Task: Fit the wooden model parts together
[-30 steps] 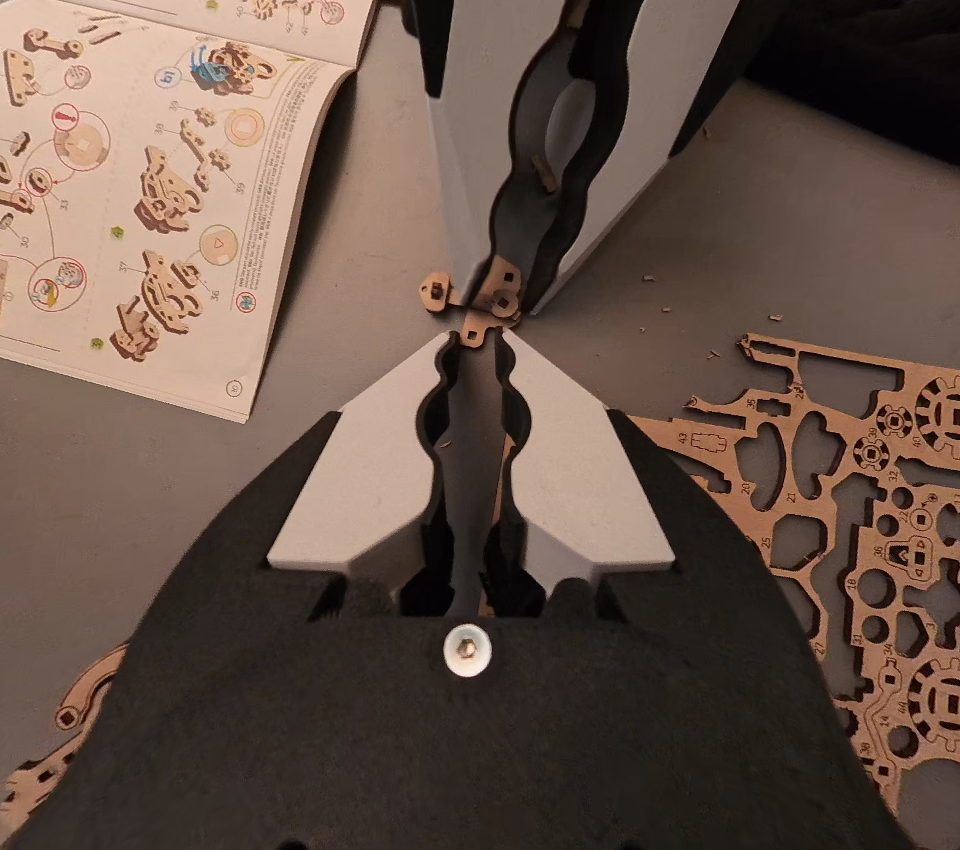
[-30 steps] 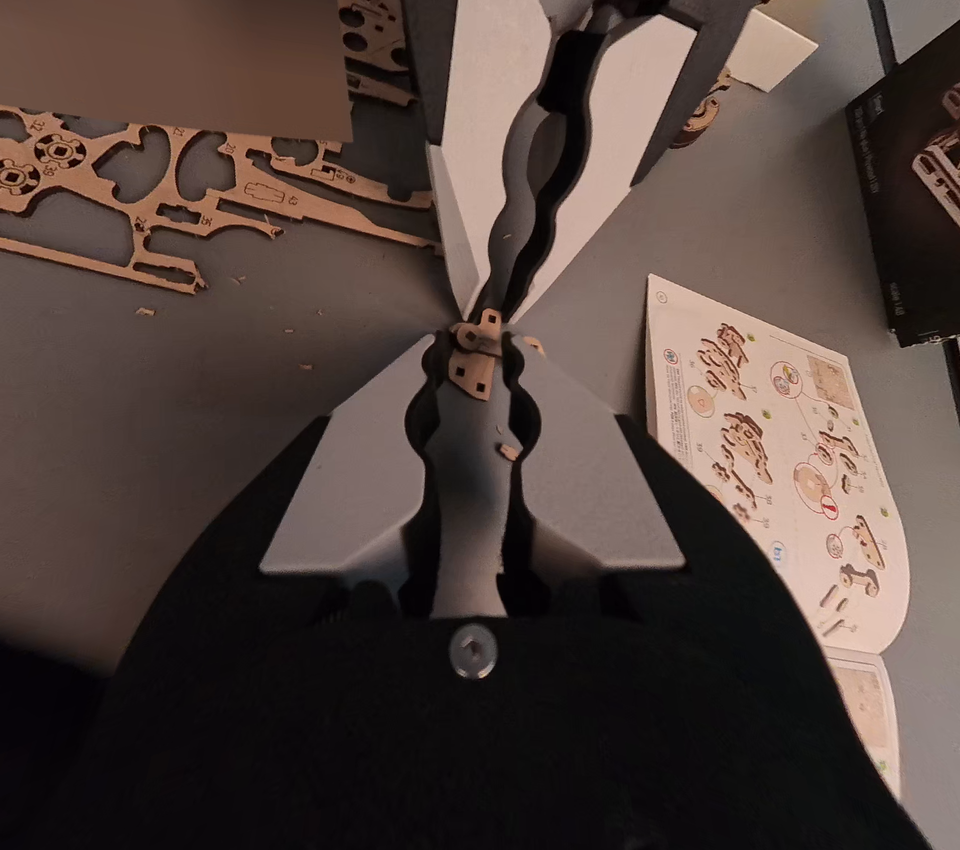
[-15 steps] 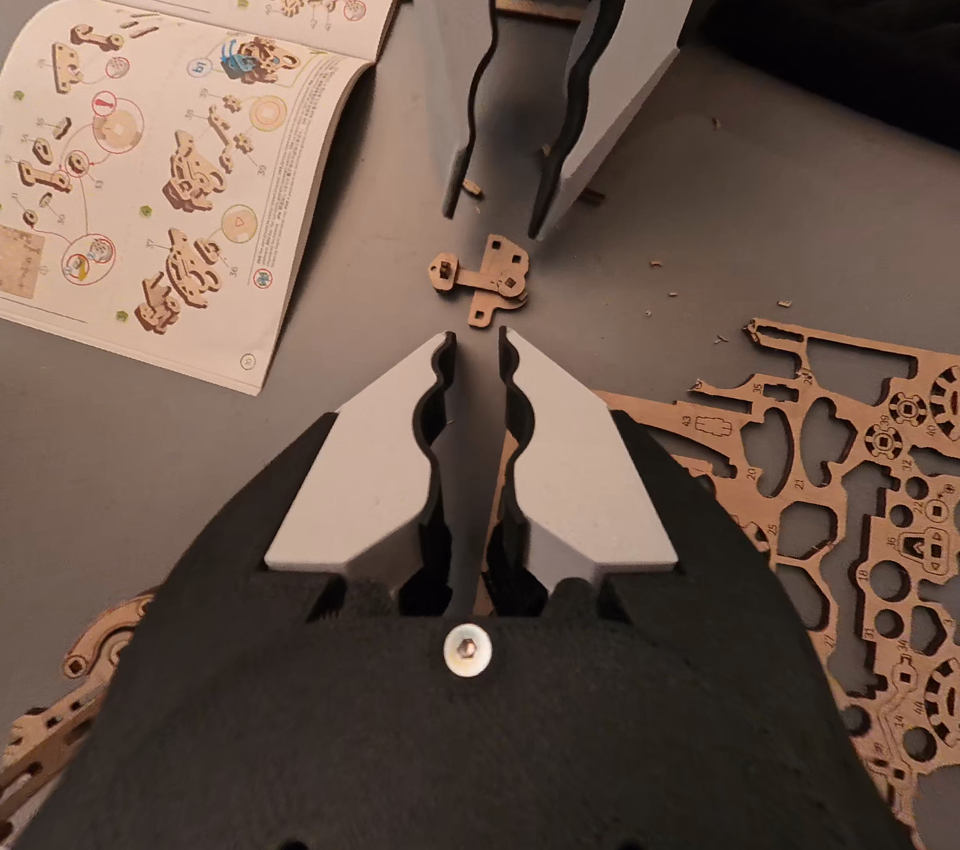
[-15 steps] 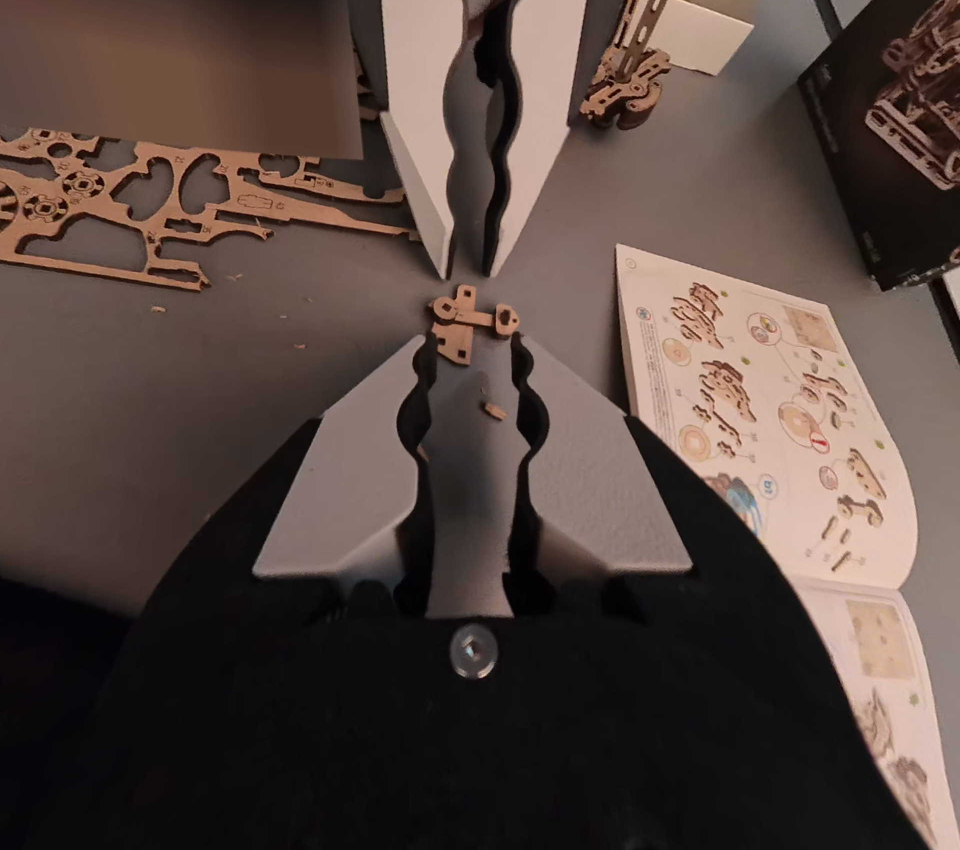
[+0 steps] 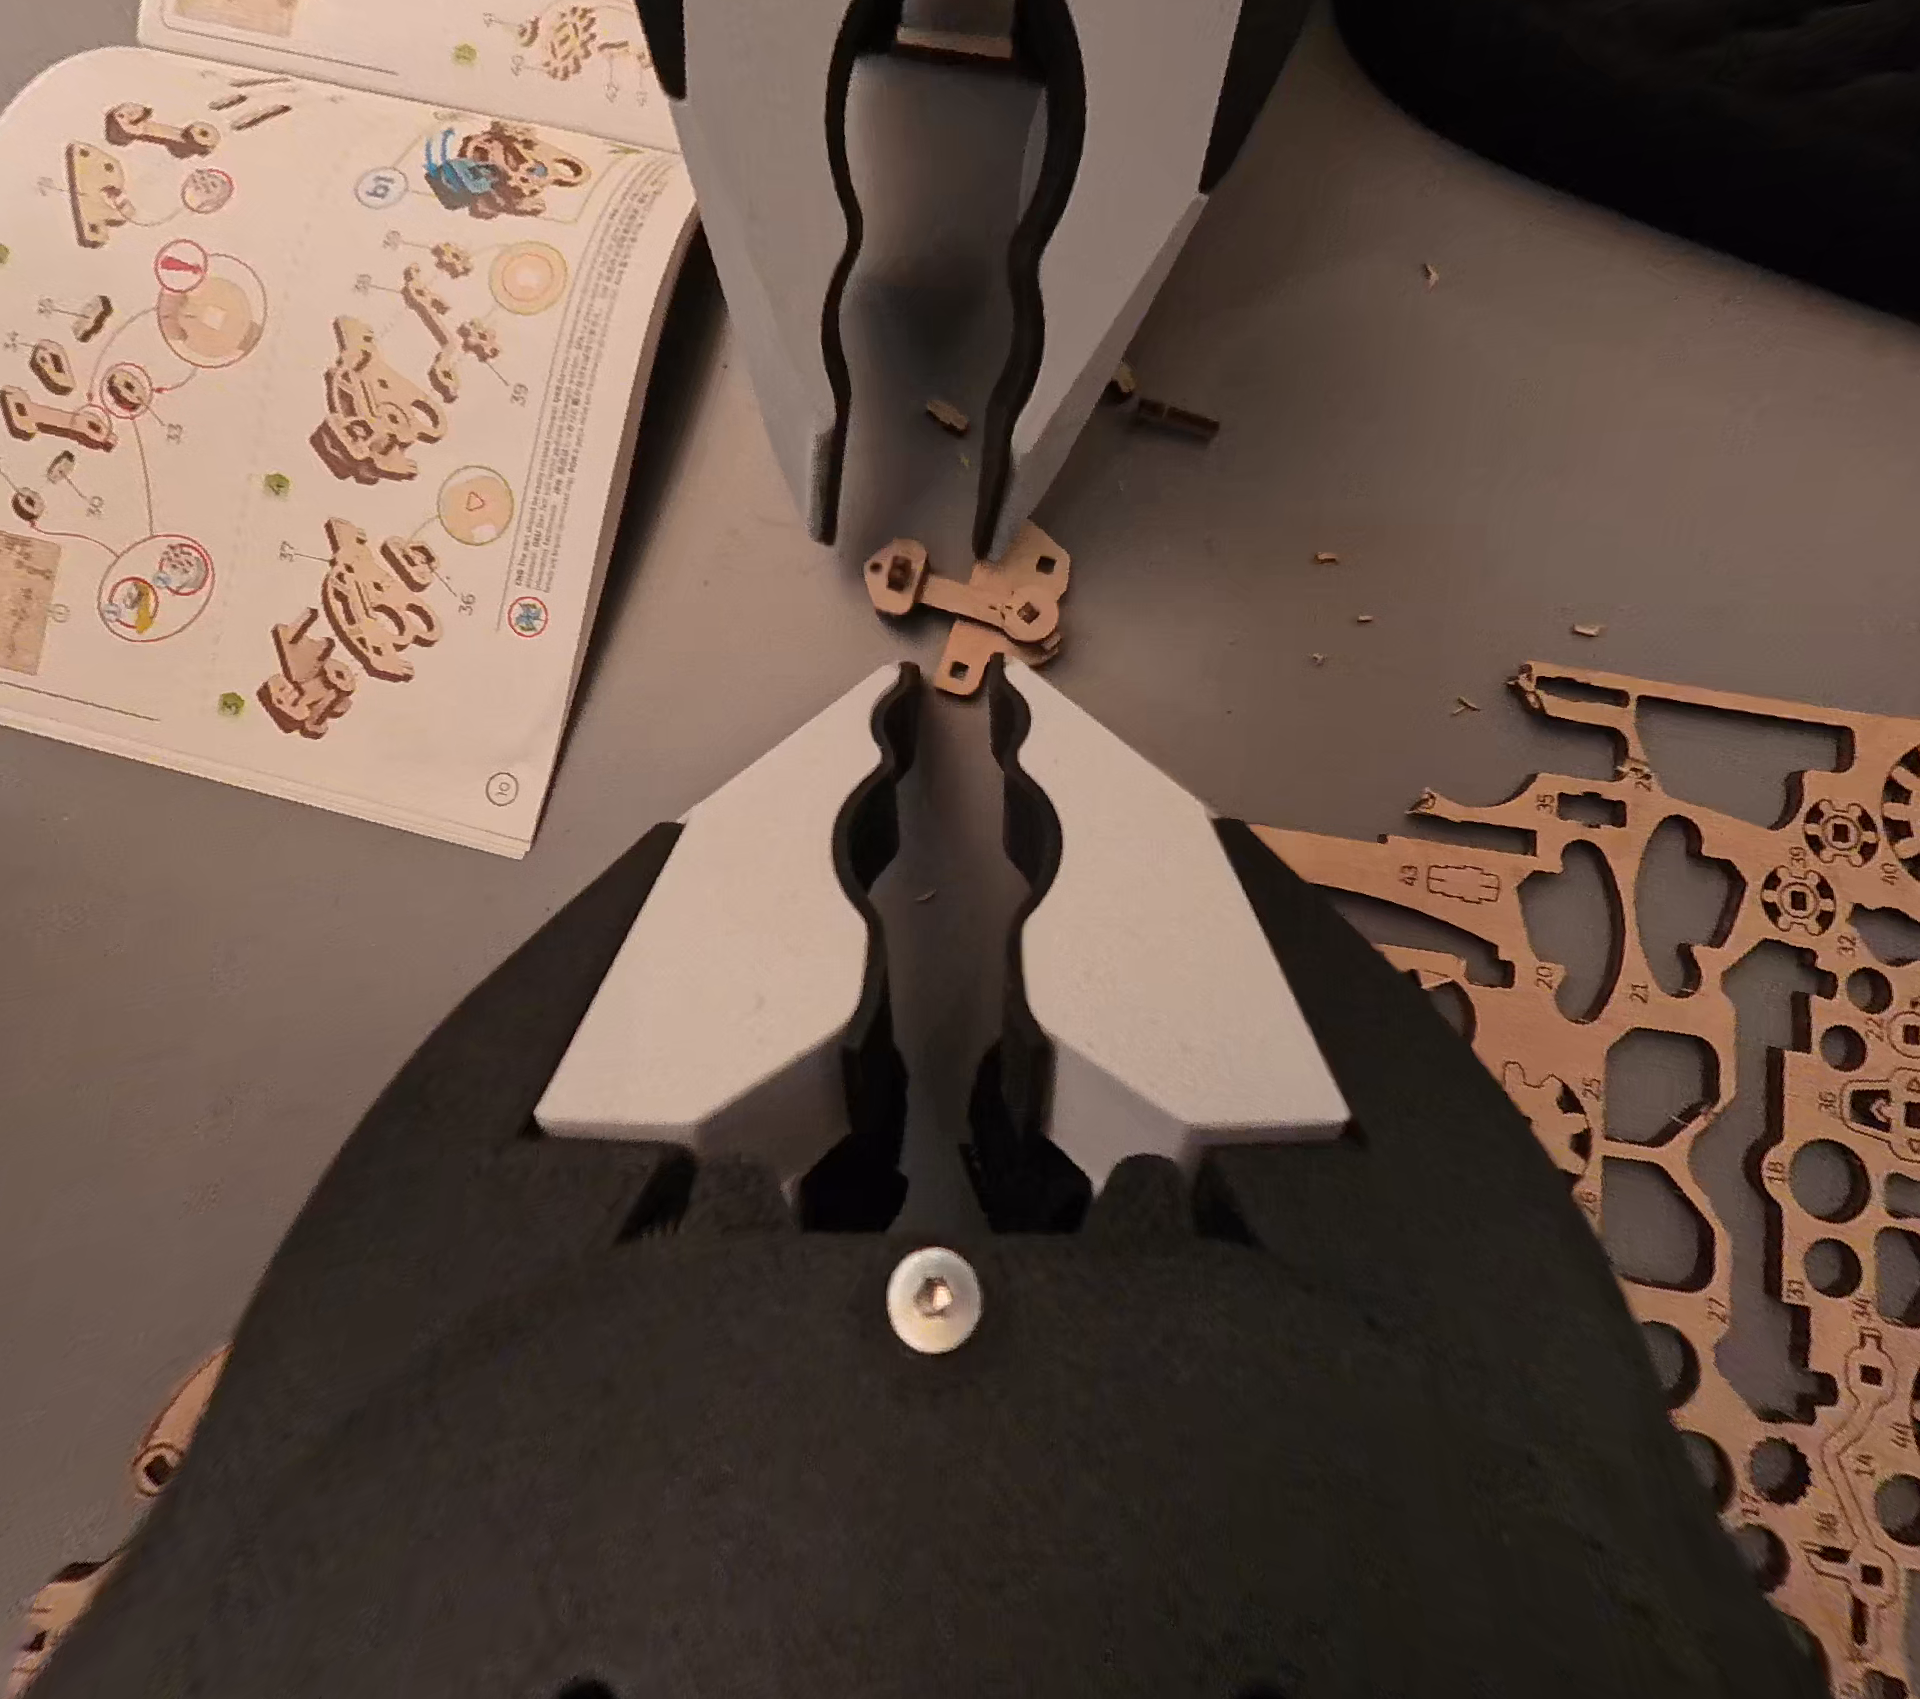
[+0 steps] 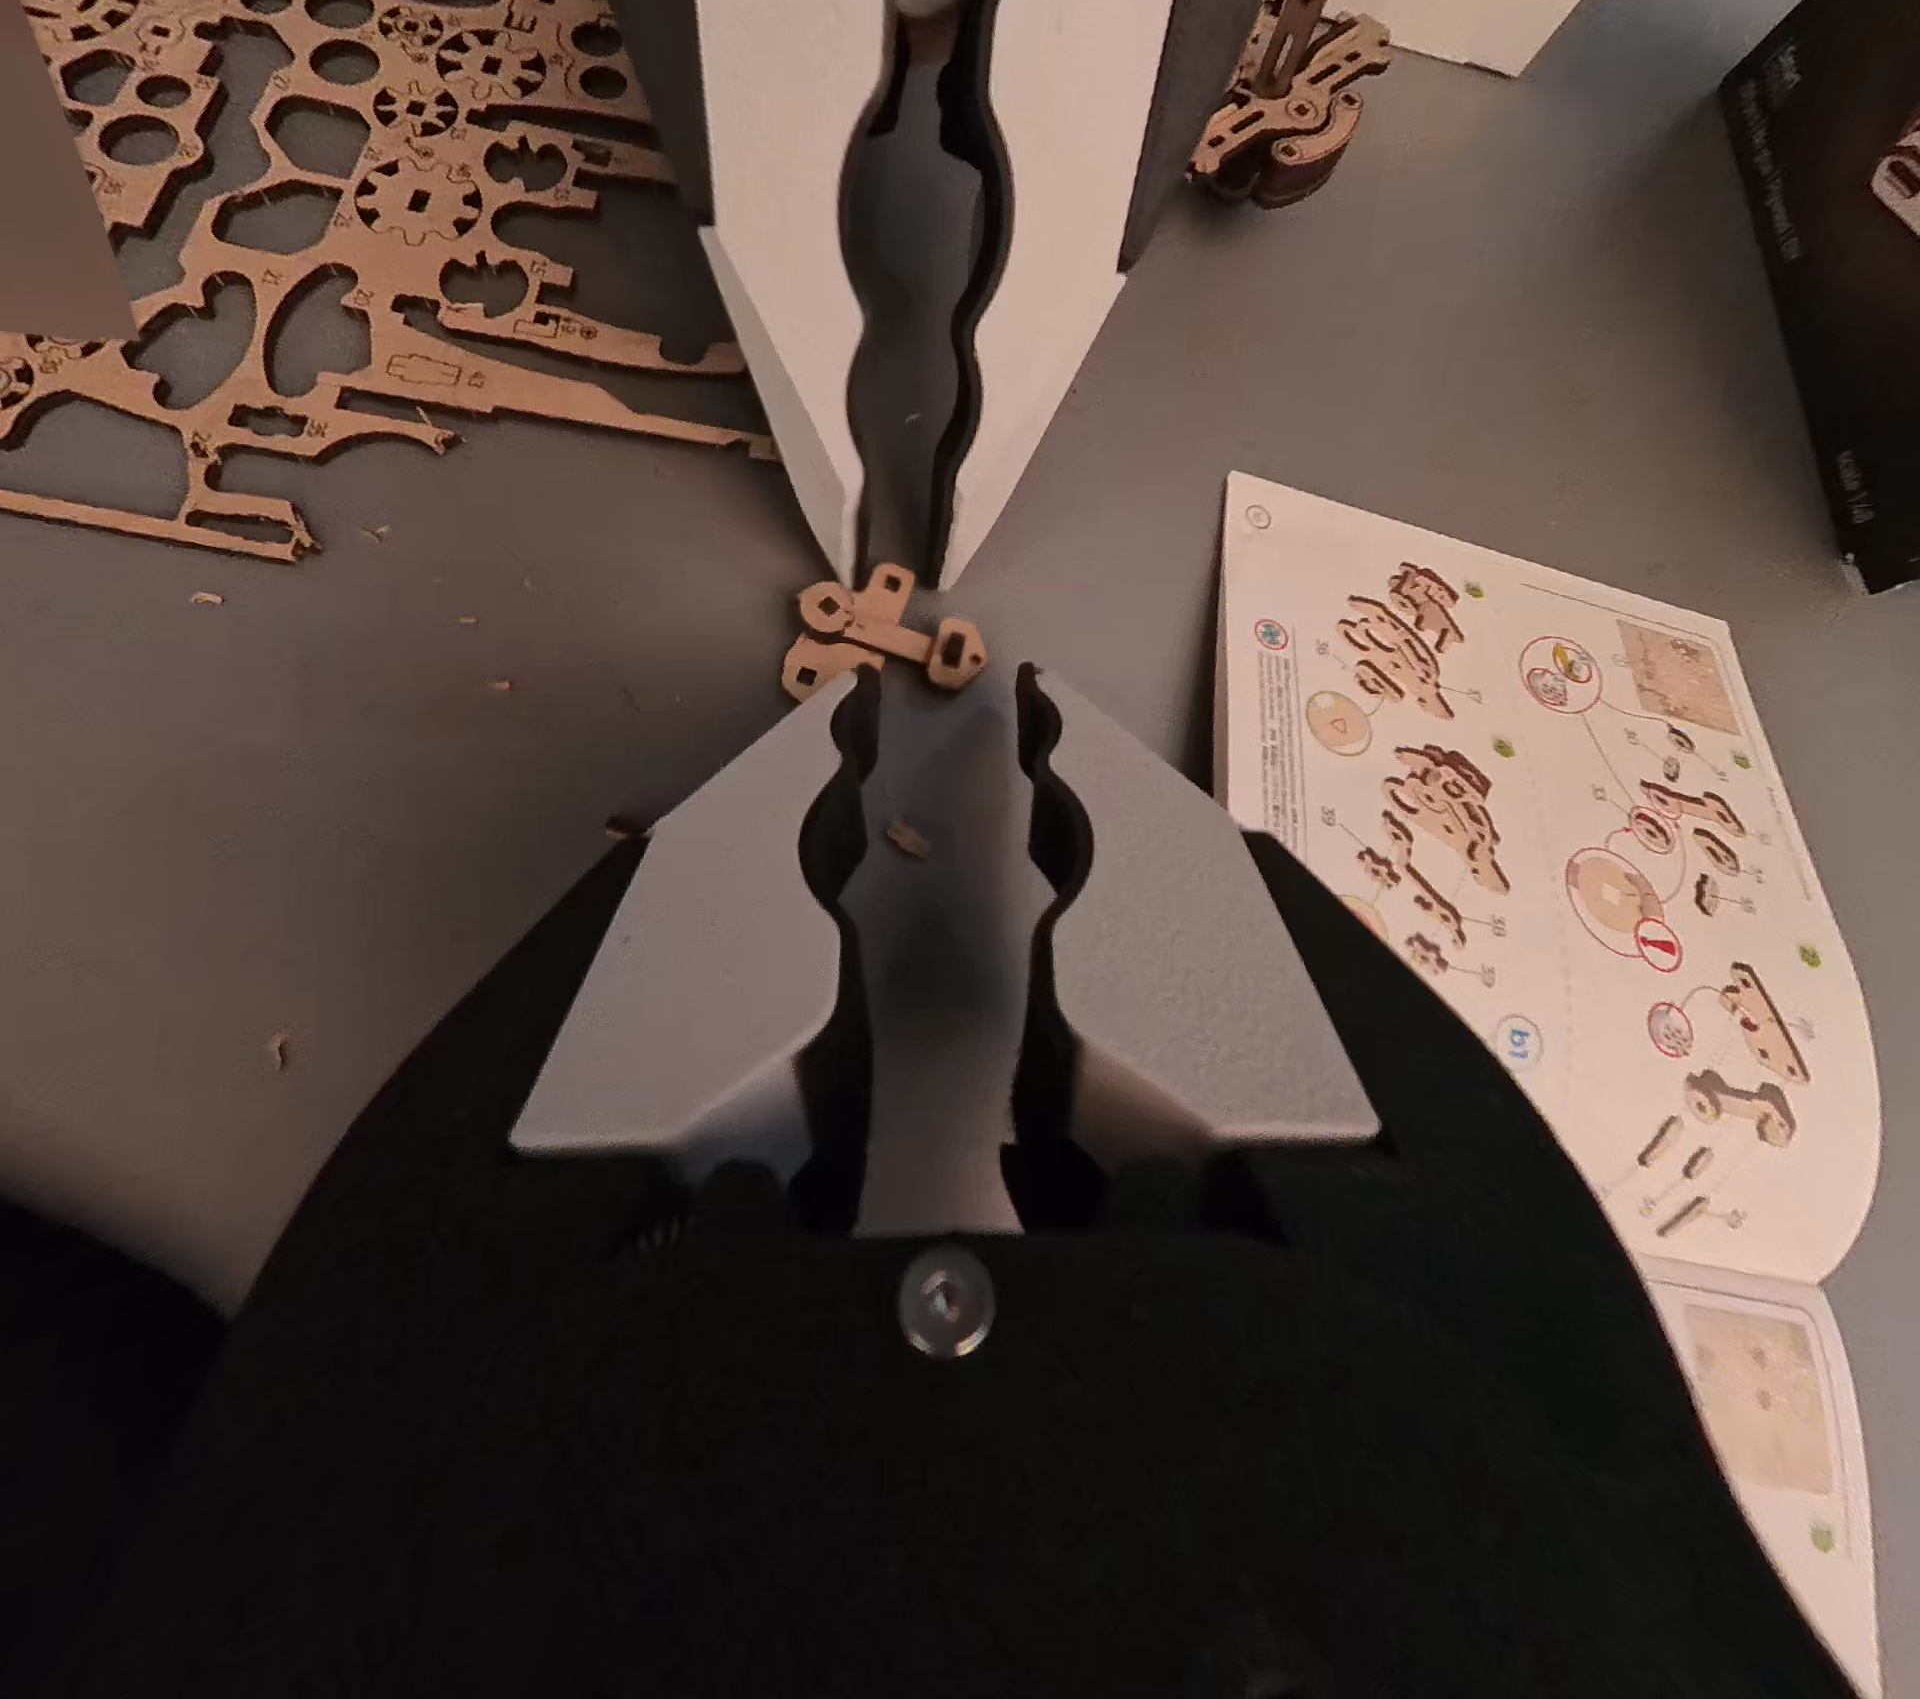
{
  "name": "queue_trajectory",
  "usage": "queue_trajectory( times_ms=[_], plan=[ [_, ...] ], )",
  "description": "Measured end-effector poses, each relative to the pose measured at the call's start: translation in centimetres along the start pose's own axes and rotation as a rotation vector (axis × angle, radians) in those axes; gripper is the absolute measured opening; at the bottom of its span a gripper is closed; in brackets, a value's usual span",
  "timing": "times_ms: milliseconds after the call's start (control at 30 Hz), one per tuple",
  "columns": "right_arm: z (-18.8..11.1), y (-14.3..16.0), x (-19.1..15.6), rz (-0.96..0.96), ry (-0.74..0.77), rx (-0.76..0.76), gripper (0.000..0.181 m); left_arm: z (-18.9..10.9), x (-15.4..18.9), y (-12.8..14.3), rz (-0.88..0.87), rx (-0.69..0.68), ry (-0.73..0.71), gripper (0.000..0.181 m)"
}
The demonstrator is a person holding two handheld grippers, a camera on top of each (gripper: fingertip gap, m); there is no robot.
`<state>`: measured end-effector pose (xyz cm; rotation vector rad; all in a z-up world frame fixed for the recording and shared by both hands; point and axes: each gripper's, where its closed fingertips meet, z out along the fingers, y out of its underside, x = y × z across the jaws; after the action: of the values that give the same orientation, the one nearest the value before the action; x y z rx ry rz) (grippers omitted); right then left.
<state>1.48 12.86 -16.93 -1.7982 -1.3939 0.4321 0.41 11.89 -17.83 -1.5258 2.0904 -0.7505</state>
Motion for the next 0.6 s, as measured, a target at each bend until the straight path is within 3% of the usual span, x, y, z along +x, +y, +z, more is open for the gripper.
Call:
queue_trajectory(
  times_ms=[600],
  plan=[
    [0.27,0.04,-0.4,0.002,-0.09,-0.025,0.017,0.1,0.08,-0.16,0.012,0.034,0.047,0.012]
  ],
)
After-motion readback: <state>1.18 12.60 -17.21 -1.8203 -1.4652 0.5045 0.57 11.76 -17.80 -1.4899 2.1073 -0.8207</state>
